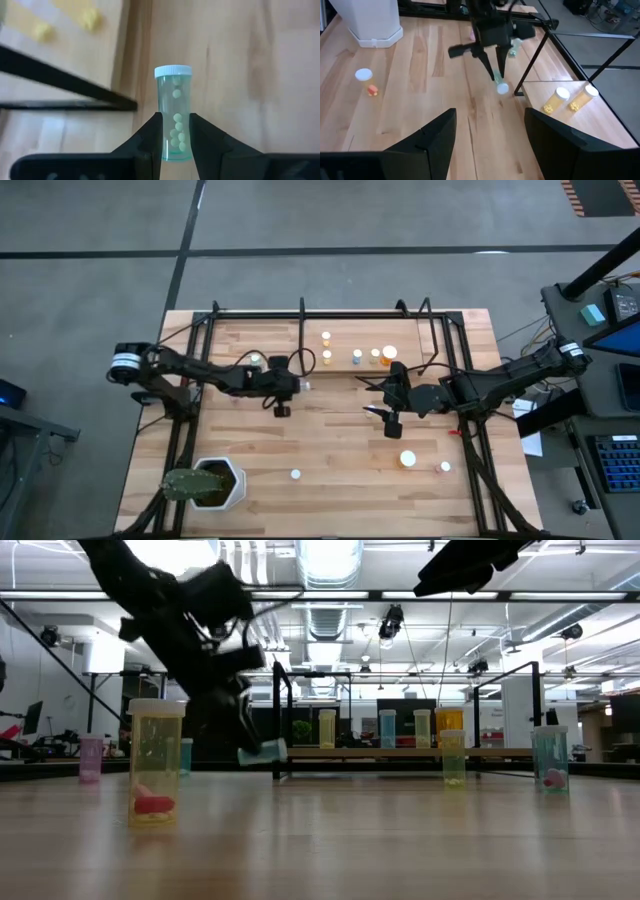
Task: Pick and place medicine bottles onto shelf by color
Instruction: Put the green pill bottle on the shelf
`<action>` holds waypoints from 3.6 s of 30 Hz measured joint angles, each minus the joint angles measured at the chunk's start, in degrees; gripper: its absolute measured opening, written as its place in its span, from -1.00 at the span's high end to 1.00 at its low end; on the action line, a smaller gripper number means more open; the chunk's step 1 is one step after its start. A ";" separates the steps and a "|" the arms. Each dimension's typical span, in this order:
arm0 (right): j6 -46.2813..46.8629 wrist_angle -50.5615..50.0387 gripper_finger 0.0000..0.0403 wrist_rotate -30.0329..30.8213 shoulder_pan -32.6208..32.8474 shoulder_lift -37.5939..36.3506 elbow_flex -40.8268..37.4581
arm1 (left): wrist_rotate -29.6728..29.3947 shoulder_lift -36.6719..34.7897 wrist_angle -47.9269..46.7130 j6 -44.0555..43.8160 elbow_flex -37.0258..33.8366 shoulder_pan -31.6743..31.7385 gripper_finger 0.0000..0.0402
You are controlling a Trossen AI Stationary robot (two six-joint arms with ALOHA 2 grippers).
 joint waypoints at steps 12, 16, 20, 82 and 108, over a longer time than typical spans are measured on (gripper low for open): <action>-13.20 47.84 -0.11 -0.03 -0.13 5.57 -14.58 | 2.00 -13.24 22.71 0.18 -2.94 -10.25 0.68; -19.06 64.36 -0.11 0.02 -0.13 11.77 -15.91 | 1.96 -12.49 29.96 0.11 -3.10 -11.25 0.68; -22.66 69.31 -0.11 0.16 -0.65 16.57 -12.49 | 1.67 -9.63 37.90 0.00 -3.01 -11.48 0.68; 11.06 -20.61 0.54 2.98 -1.36 16.57 19.04 | 0.12 9.19 24.21 -23.63 0.58 -11.12 -0.19; 8.74 -20.84 0.50 2.95 -1.22 16.52 18.40 | -4.64 22.62 -5.01 -38.52 19.61 -11.58 -0.04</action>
